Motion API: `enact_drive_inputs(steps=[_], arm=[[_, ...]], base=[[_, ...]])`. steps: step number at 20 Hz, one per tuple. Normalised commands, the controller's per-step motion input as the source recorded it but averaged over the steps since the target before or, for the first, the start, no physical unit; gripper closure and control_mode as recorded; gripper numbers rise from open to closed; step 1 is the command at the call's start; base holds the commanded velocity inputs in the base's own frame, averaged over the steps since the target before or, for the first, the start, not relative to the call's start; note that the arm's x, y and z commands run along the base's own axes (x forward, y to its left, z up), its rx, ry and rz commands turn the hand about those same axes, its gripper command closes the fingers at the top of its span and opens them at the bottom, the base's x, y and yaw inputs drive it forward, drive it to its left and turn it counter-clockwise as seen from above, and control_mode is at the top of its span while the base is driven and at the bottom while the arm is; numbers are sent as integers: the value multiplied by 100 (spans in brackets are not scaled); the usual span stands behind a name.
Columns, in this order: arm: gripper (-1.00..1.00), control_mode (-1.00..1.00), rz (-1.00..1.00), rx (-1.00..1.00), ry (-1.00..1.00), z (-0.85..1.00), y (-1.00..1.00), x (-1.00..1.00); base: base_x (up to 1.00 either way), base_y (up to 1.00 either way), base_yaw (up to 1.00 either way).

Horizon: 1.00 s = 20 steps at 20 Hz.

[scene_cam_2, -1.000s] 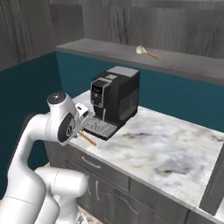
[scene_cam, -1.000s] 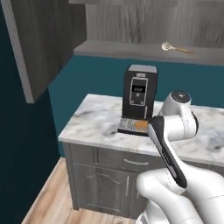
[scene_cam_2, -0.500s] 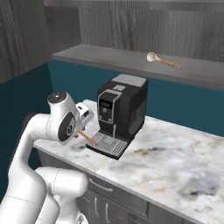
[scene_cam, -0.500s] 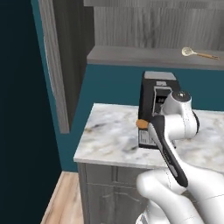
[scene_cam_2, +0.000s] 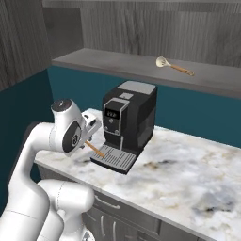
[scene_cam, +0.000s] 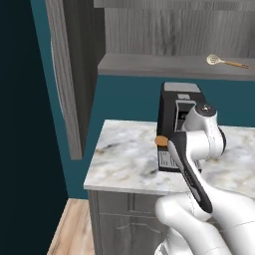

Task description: Organize the utensils by type. Pick up the wooden spoons from the counter and place them in the open cabinet. Then pick up the metallic utensils from the counter and place them in the open drawer.

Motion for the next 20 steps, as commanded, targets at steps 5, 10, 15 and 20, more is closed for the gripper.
enact_drive_inputs(steps=[5, 10, 15, 20], arm=[[100, -100, 8, 1, -11, 26, 1, 3], [100, -100, 23, 0, -20, 63, 1, 2], [100, -100, 26, -1, -20, 77, 1, 13], [100, -100, 24, -5, -25, 87, 7, 18]], base=[[0, 0, 0], [0, 0, 0], [0, 0, 0], [0, 0, 0]])
